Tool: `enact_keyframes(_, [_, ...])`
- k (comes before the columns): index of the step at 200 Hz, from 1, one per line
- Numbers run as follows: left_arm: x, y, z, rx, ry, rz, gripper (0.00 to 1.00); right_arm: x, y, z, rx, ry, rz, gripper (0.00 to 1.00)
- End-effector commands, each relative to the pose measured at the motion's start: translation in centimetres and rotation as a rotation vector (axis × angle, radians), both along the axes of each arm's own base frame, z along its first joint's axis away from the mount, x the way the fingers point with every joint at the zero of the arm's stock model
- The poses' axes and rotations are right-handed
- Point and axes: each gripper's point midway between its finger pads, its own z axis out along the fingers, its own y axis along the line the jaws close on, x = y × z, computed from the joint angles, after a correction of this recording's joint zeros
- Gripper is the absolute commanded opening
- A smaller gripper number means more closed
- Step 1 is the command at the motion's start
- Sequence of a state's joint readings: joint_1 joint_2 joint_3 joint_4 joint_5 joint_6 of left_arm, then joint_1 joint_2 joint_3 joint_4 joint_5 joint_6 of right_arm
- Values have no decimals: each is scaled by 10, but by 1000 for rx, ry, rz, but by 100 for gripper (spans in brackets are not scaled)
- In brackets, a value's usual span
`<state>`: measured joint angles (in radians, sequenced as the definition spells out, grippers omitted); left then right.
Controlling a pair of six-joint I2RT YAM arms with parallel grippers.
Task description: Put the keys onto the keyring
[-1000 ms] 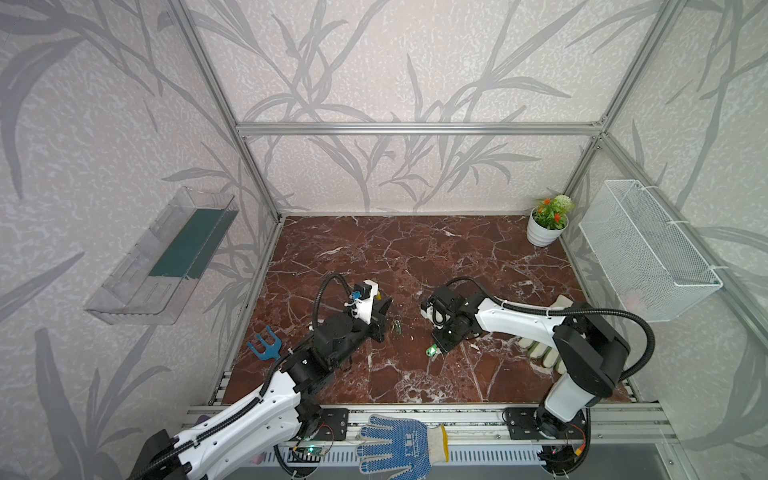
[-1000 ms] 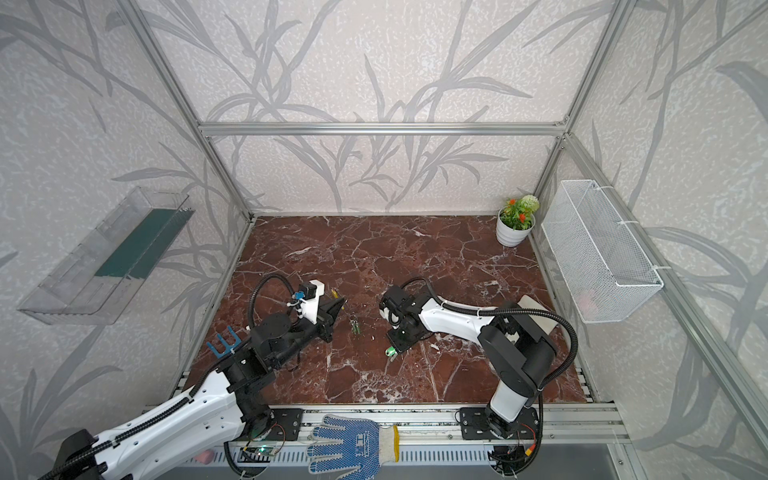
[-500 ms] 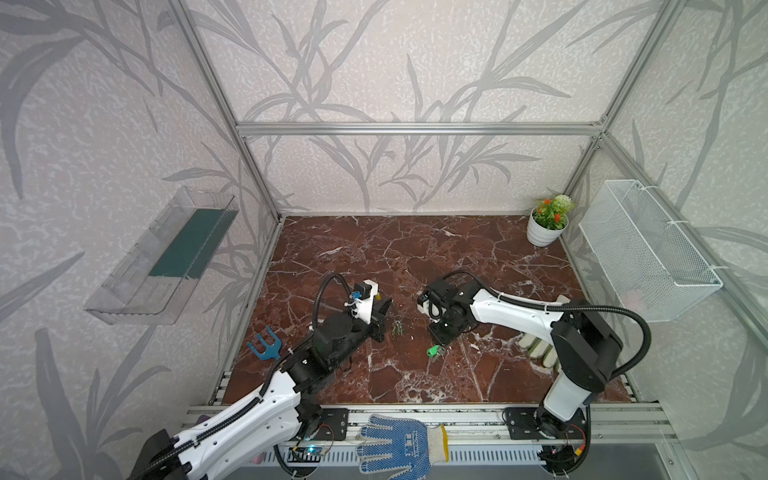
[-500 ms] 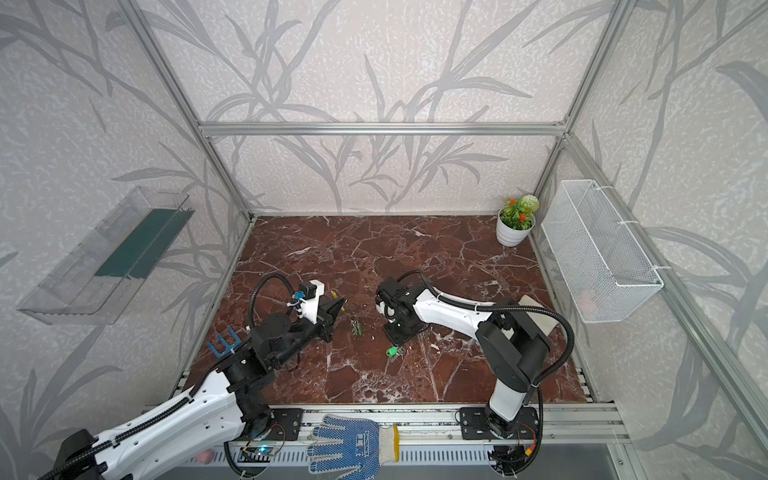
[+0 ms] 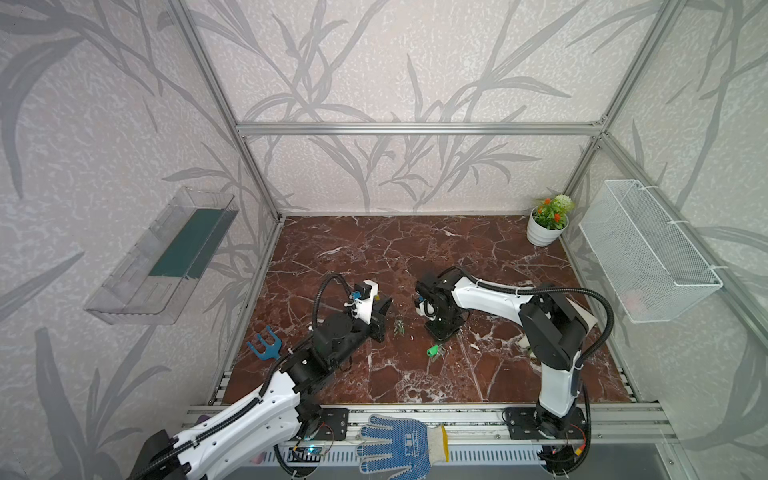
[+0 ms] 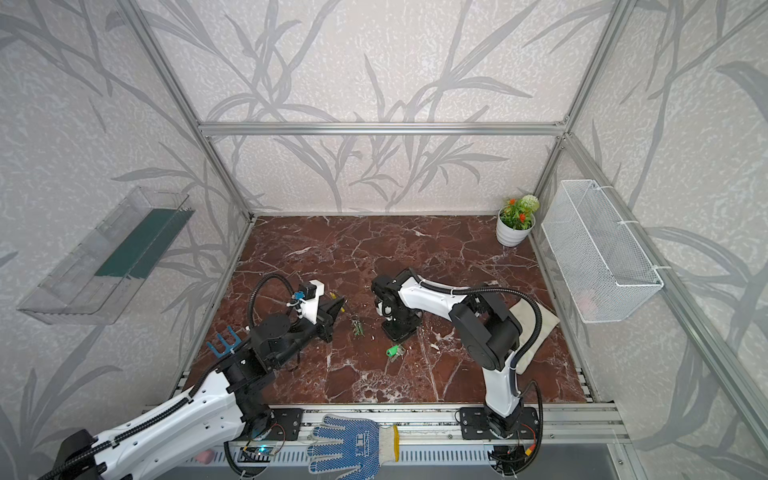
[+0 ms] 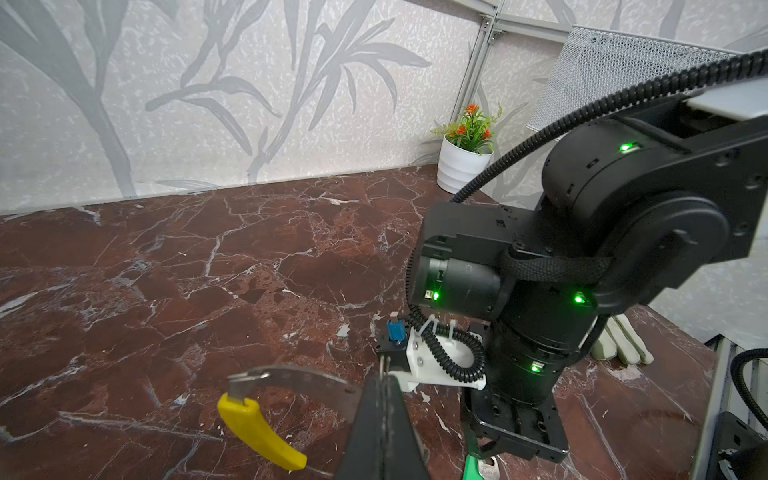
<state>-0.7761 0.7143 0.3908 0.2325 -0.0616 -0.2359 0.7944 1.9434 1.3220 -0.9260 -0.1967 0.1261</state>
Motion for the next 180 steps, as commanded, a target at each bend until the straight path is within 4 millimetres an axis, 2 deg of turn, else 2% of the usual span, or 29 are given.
enact_keyframes(1, [0, 1, 10, -17, -35, 7, 0, -8, -3, 1, -15, 47, 7, 19])
enact_keyframes(30, [0, 0, 9, -18, -32, 3, 0, -8, -2, -1, -13, 54, 8, 19])
enact_keyframes(62, [0, 0, 9, -15, -32, 4, 0, -7, -1, 0, 2, 39, -2, 0])
enact_keyframes(106, [1, 0, 8, -13, -30, 5, 0, -1, -2, 5, 38, -41, -28, 0])
enact_keyframes(162, [1, 4, 9, -24, -40, 24, 0, 17, -3, 16, 139, -238, -106, 0])
enact_keyframes(171, [1, 4, 9, -26, -40, 22, 0, 19, -5, 11, 134, -259, -119, 0])
enact_keyframes(174, [1, 4, 9, -27, -39, 20, 0, 21, -4, 18, 155, -285, -125, 0])
enact_keyframes(180, [1, 4, 9, -27, -38, 20, 0, 23, -4, 20, 171, -306, -132, 0])
